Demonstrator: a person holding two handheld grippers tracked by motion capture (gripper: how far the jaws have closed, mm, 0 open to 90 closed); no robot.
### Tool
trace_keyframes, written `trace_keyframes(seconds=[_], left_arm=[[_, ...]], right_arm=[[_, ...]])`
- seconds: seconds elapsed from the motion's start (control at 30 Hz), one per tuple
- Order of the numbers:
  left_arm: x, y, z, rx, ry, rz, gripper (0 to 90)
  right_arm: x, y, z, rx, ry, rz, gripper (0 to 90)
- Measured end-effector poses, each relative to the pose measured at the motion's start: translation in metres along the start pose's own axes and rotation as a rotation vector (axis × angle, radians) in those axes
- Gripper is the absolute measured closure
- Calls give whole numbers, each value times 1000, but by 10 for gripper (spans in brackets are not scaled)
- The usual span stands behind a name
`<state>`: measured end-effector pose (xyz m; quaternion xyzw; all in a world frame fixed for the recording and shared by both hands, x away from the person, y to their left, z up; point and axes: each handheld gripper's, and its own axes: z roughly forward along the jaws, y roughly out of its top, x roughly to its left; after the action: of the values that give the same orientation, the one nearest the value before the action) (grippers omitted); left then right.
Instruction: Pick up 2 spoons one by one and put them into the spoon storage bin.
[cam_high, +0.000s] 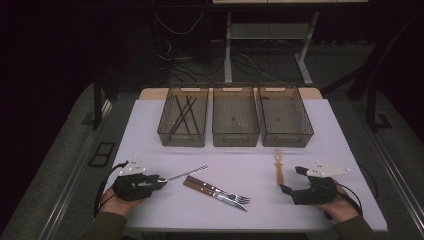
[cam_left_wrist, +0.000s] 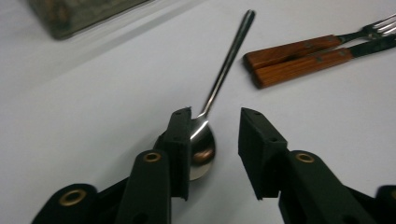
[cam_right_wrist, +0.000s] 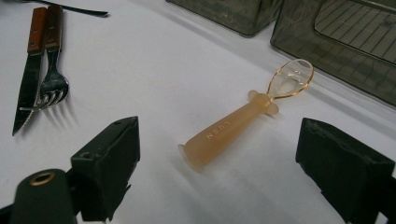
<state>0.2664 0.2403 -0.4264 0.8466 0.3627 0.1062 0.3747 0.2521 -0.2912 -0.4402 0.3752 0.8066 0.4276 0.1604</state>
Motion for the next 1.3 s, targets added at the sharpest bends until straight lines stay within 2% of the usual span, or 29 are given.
trace_keyframes(seconds=[0.13,0.23,0.37,0.63,0.93,1.3], left_arm=[[6,1,4,2,24,-18,517],[11,2,7,4,28,-25,497],[14,0,10,17,20,-37,496],[14,-2,14,55,15,-29,500],[13,-4,15,57,9,-24,515],[8,-4,14,64,0,8,635]], right_arm=[[0,0,1,3,-1,-1,138],[0,0,1,6,2,-3,138],[0,0,2,6,2,-3,138],[1,0,2,8,2,-3,138],[0,0,2,7,2,-3,138],[0,0,1,7,1,-4,138]])
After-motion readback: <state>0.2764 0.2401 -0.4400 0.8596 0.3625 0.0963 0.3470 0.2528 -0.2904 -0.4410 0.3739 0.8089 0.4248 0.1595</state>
